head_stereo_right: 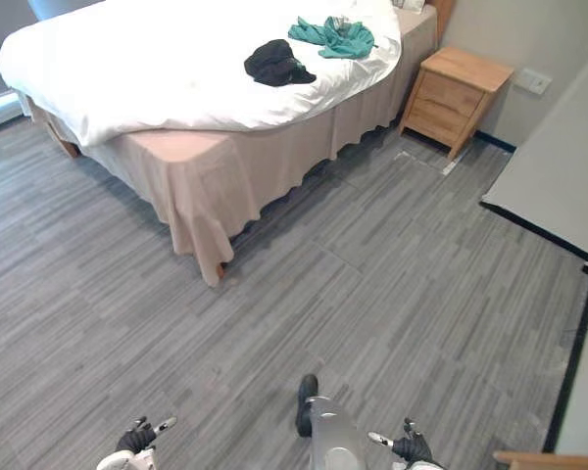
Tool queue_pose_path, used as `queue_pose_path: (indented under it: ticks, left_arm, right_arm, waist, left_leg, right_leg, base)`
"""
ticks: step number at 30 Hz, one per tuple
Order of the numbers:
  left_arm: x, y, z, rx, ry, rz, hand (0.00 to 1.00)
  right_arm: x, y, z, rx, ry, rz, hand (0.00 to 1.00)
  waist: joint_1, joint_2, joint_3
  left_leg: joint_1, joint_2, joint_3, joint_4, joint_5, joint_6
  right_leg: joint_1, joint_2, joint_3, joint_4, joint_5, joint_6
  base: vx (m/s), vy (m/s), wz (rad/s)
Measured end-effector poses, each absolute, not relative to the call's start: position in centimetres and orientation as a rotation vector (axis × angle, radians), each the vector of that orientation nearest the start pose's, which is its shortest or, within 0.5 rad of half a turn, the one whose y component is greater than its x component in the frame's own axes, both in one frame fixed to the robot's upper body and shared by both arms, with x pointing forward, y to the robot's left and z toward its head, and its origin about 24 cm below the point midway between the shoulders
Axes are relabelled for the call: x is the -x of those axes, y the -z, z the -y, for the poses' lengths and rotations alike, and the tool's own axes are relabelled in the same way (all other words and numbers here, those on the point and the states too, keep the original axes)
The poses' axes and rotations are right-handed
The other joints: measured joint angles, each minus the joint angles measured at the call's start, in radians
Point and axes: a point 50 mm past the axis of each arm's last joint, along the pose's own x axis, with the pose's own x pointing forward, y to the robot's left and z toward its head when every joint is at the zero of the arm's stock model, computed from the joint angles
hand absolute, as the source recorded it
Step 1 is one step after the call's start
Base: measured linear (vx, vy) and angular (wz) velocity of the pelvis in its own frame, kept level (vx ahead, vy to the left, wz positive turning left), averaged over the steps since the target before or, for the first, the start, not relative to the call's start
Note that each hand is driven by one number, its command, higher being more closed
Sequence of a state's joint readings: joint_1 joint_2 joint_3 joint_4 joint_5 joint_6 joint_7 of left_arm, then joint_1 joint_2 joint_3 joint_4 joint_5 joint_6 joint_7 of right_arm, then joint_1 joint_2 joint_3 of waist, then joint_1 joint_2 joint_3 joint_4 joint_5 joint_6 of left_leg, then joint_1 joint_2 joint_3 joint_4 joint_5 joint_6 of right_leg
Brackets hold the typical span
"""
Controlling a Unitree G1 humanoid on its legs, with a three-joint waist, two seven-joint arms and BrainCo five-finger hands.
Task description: Tidy the bed and pick cloth on bed and put in laundry
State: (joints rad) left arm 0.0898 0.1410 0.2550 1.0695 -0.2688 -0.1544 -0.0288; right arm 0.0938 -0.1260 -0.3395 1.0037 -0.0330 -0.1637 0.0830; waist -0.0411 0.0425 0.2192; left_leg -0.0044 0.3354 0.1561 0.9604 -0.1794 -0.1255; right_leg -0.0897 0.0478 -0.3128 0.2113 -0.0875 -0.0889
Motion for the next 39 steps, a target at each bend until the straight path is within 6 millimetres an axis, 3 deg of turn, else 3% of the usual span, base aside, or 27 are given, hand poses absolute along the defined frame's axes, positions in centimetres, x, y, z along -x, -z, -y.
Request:
queue_pose_path:
  ticks: [3, 5, 7, 8, 10, 12, 13, 14, 15, 16, 18, 21, 22, 23, 25, 26, 29, 31, 32, 33, 34, 37, 39]
  left_arm:
    - [-9.1, 15.2, -23.2, 0.24, -0.453, -0.926, 0.0]
    - [-9.2, 15.2, -22.2, 0.273, -0.437, -0.897, 0.0]
    - [-9.0, 15.2, -22.1, 0.284, -0.451, -0.884, 0.0]
    - [-8.8, 15.2, -22.1, 0.286, -0.456, -0.882, 0.0]
    - [-8.3, 15.3, -22.1, 0.291, -0.481, -0.891, 0.0]
    - [-7.9, 15.4, -21.6, 0.315, -0.489, -0.896, 0.0]
    - [-8.0, 15.3, -22.1, 0.311, -0.507, -0.895, 0.0]
    - [-7.8, 15.4, -22.2, 0.311, -0.524, -0.9, 0.0]
    - [-8.1, 15.3, -22.9, 0.287, -0.527, -0.904, 0.0]
    - [-8.6, 15.1, -23.2, 0.267, -0.517, -0.895, 0.0]
    - [-9.1, 14.9, -23.8, 0.231, -0.51, -0.893, 0.0]
    - [-9.6, 14.6, -24.4, 0.199, -0.497, -0.865, 0.0]
    - [-10.0, 14.3, -24.8, 0.192, -0.5, -0.847, 0.0]
    - [-10.6, 14.0, -25.4, 0.186, -0.507, -0.821, 0.0]
    - [-11.6, 13.4, -26.3, 0.187, -0.527, -0.785, 0.0]
    - [-11.5, 13.3, -26.7, 0.206, -0.56, -0.775, 0.0]
    - [-9.6, 13.3, -27.9, 0.251, -0.665, -0.765, 0.0]
    - [-7.9, 13.0, -29.3, 0.273, -0.749, -0.748, 0.0]
    - [-7.5, 12.7, -30.1, 0.273, -0.777, -0.743, 0.0]
    - [-6.8, 12.9, -30.1, 0.309, -0.816, -0.763, 0.0]
    - [-6.7, 13.3, -29.3, 0.343, -0.82, -0.782, 0.0]
    - [-6.3, 14.5, -26.9, 0.396, -0.801, -0.847, 0.0]
    - [-5.0, 14.5, -27.6, 0.396, -0.874, -0.861, 0.0]
  right_arm:
    - [-10.9, 14.1, 24.4, 0.006, 0.27, -0.882, 0.0]
    - [-12.2, 13.4, 25.0, 0.064, 0.236, -0.844, 0.0]
    - [-12.8, 13.1, 25.4, 0.097, 0.213, -0.832, 0.0]
    - [-13.5, 12.5, 25.7, 0.117, 0.206, -0.796, 0.0]
    - [-13.8, 11.9, 25.9, 0.124, 0.207, -0.761, 0.0]
    - [-13.9, 11.5, 26.9, 0.153, 0.206, -0.754, 0.0]
    - [-13.8, 11.7, 26.9, 0.151, 0.208, -0.775, 0.0]
    - [-13.8, 11.9, 27.0, 0.15, 0.208, -0.787, 0.0]
    - [-13.7, 12.4, 26.9, 0.136, 0.213, -0.826, 0.0]
    - [-13.5, 12.7, 26.7, 0.122, 0.21, -0.851, 0.0]
    - [-13.5, 13.2, 26.1, 0.103, 0.193, -0.883, 0.0]
    - [-13.3, 13.2, 26.4, 0.094, 0.209, -0.885, 0.0]
    - [-13.1, 13.2, 26.6, 0.083, 0.226, -0.888, 0.0]
    - [-12.8, 13.2, 26.8, 0.073, 0.25, -0.89, 0.0]
    - [-11.2, 13.6, 27.1, 0.012, 0.331, -0.907, 0.0]
    - [-10.3, 14.1, 26.4, -0.019, 0.349, -0.928, 0.0]
    - [-8.9, 15.1, 24.1, -0.075, 0.337, -0.97, 0.0]
    - [-9.3, 15.2, 22.5, -0.106, 0.298, -0.963, 0.0]
    - [-9.8, 15.1, 22.1, -0.128, 0.288, -0.952, 0.0]
    - [-10.5, 14.8, 22.7, -0.123, 0.291, -0.939, 0.0]
    - [-11.2, 14.5, 23.3, -0.106, 0.293, -0.925, 0.0]
    - [-12.1, 13.6, 26.0, -0.059, 0.334, -0.911, 0.0]
    - [-11.6, 13.3, 27.6, -0.058, 0.387, -0.92, 0.0]
  waist:
    - [0.03, -0.022, 0.006]
    - [0.058, -0.028, 0.009]
    - [0.073, -0.026, 0.01]
    - [0.081, -0.023, 0.009]
    - [0.081, -0.022, 0.008]
    - [0.086, -0.014, -0.016]
    - [0.087, -0.047, -0.035]
    - [0.085, -0.055, -0.044]
    - [0.079, -0.07, -0.06]
    - [0.074, -0.081, -0.054]
    - [0.074, -0.081, -0.042]
    - [0.064, -0.036, -0.03]
    - [0.061, -0.033, -0.035]
    - [0.057, -0.036, -0.037]
    - [0.045, -0.036, -0.037]
    - [0.045, -0.036, -0.037]
    - [0.049, -0.042, -0.04]
    - [0.054, -0.078, -0.062]
    - [0.06, -0.112, -0.084]
    - [0.085, -0.111, -0.101]
    - [0.094, -0.076, -0.105]
    - [0.081, 0.009, -0.099]
    - [0.085, 0.012, -0.098]
  left_leg:
    - [-0.112, -0.06, 0.03, -0.029, -0.055, 0.031]
    - [-0.223, -0.114, 0.115, -0.229, -0.055, 0.049]
    - [-0.247, -0.139, 0.242, -0.478, 0.008, 0.066]
    - [-0.248, -0.159, 0.363, -0.675, 0.089, 0.083]
    - [-0.26, -0.171, 0.478, -0.77, 0.135, 0.114]
    - [-0.28, -0.205, 0.517, -0.815, 0.155, 0.156]
    - [-0.276, -0.238, 0.513, -0.809, 0.216, 0.262]
    - [-0.271, -0.25, 0.518, -0.813, 0.234, 0.293]
    - [-0.243, -0.295, 0.498, -0.834, 0.223, 0.328]
    - [-0.224, -0.314, 0.472, -0.833, 0.202, 0.326]
    - [-0.131, -0.33, 0.415, -0.817, 0.16, 0.298]
    - [0.02, -0.312, 0.293, -0.871, 0.119, 0.248]
    - [0.037, -0.311, 0.252, -0.888, 0.11, 0.23]
    - [0.053, -0.311, 0.186, -0.905, 0.092, 0.203]
    - [0.059, -0.302, 0.043, -0.914, 0.071, 0.182]
    - [0.064, -0.289, -0.007, -0.89, 0.055, 0.152]
    - [0.091, -0.25, -0.054, -0.817, -0.004, 0.103]
    - [0.112, -0.231, -0.05, -0.769, -0.056, 0.041]
    - [0.112, -0.231, -0.025, -0.757, -0.076, 0.011]
    - [0.114, -0.206, -0.008, -0.734, -0.101, -0.025]
    - [0.111, -0.168, -0.005, -0.721, -0.106, -0.032]
    - [0.105, -0.09, 0.018, -0.679, -0.061, -0.042]
    - [0.11, -0.088, 0.081, -0.675, 0.001, -0.02]
  right_leg:
    - [0.131, 0.003, 0.007, -0.091, -0.006, 0.005]
    - [0.221, 0.009, 0.02, -0.171, -0.018, 0.008]
    - [0.272, 0.009, 0.024, -0.201, -0.031, 0.003]
    - [0.327, 0.01, 0.018, -0.221, -0.057, 0.01]
    - [0.388, 0.016, 0.003, -0.215, -0.111, 0.041]
    - [0.43, 0.017, -0.015, -0.172, -0.209, 0.095]
    - [0.415, -0.023, -0.038, -0.087, -0.257, 0.14]
    - [0.384, -0.048, -0.046, 0.0, -0.273, 0.167]
    - [0.258, -0.145, -0.062, 0.352, -0.259, 0.249]
    - [0.195, -0.2, -0.063, 0.507, -0.235, 0.275]
    - [0.144, -0.255, -0.062, 0.618, -0.258, 0.246]
    - [0.116, -0.232, -0.04, 0.47, -0.271, 0.243]
    - [0.081, -0.227, -0.025, 0.413, -0.266, 0.247]
    - [0.031, -0.216, 0.022, 0.311, -0.24, 0.262]
    - [-0.048, -0.186, 0.211, 0.032, -0.101, 0.252]
    - [-0.059, -0.181, 0.279, -0.055, -0.032, 0.25]
    - [-0.063, -0.176, 0.319, -0.088, 0.05, 0.212]
    - [-0.063, -0.176, 0.31, -0.055, 0.131, 0.177]
    - [-0.063, -0.181, 0.296, -0.049, 0.2, 0.163]
    - [-0.05, -0.174, 0.252, -0.051, 0.115, 0.178]
    - [-0.041, -0.141, 0.241, -0.062, 0.119, 0.169]
    - [0.042, -0.087, 0.166, -0.135, 0.099, 0.119]
    - [0.085, -0.09, 0.154, -0.155, 0.086, 0.097]
  base:
    - [0.46, -0.152, -0.07]
    - [0.49, -0.104, -0.21]
    - [0.43, -0.004, -0.09]
    - [0.58, 0.068, 0.09]
    - [0.58, 0.1, 0.24]
    - [0.66, 0.144, 0.27]
    - [0.66, 0.14, 0.24]
    - [0.82, 0.206, 0.53]
    - [0.67, 0.184, 0.64]
    - [0.65, 0.199, 0.78]
    - [0.51, 0.151, 0.74]
    - [0.48, 0.042, 0.95]
    - [0.42, -0.08, 1.39]
    - [0.47, -0.172, 1.74]
    - [0.49, -0.251, 1.98]
    - [0.4, -0.254, 1.42]
    - [0.39, -0.287, 0.97]
    - [0.45, -0.386, 0.73]
    - [0.57, -0.565, 0.48]
    - [0.46, -0.483, 0.19]
    - [0.42, -0.439, 0.09]
    - [0.29, -0.305, 0.47]
    - [0.23, -0.263, 0.32]
